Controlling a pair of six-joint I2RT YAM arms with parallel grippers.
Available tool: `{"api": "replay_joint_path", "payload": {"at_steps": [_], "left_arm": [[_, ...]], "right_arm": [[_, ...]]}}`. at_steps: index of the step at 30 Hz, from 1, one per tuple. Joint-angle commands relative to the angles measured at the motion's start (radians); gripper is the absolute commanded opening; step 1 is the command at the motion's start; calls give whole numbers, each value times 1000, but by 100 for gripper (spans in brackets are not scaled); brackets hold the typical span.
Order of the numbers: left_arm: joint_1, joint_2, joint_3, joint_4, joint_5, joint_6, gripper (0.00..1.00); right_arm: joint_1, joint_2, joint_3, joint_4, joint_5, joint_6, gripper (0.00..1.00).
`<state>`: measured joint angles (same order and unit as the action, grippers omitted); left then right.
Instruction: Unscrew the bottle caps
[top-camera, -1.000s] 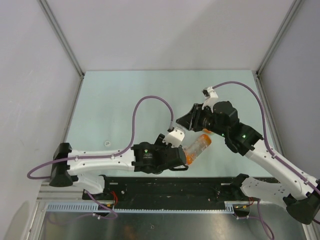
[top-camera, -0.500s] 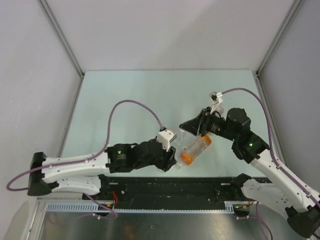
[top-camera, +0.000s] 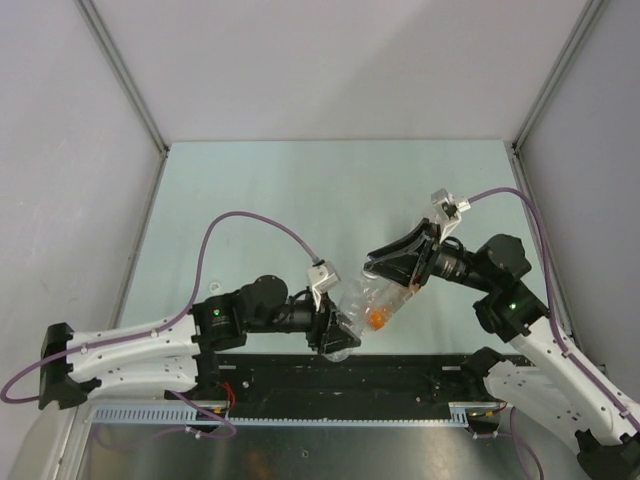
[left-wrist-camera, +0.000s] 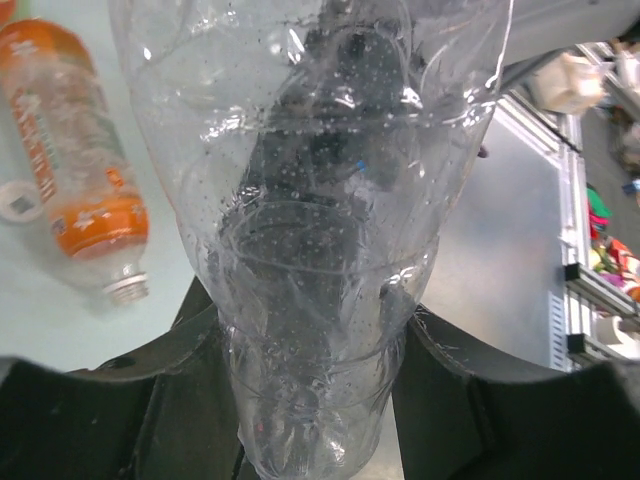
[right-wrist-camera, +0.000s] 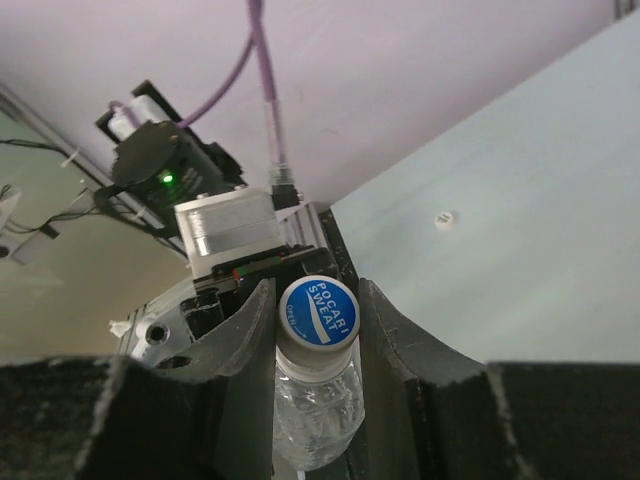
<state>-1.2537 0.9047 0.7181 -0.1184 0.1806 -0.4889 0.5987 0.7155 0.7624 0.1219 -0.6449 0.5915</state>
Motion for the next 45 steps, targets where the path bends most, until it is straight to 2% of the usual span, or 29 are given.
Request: {"api": "replay_joint_path", "payload": {"at_steps": [1,7,17,25,32,39,45], "left_arm": [[-8,-36,-39,156,263,47,0],[-3,-64,-81,243,361,35,0],[-1,-69,-111,267,386,26,0],[-1,-54,-109,279,423,26,0],[-1,-94,-163,286,382,-9,0],[-1,-142,-176,285,324,-10,0],[-1,-166,-157,202,162,13,0]], "right_arm": [[-19,-4,-7,187,-48,-14,0],[-21,19,-13,284,-124,11,0],[-35,29,-20,420,-180,58,0],[-72,55,-20,498,-164,127,0],[-87,75,-20,531,-152,167,0],[-100,76,-19,438,-40,135,0],[-103,74,-19,250,82,38,0]]}}
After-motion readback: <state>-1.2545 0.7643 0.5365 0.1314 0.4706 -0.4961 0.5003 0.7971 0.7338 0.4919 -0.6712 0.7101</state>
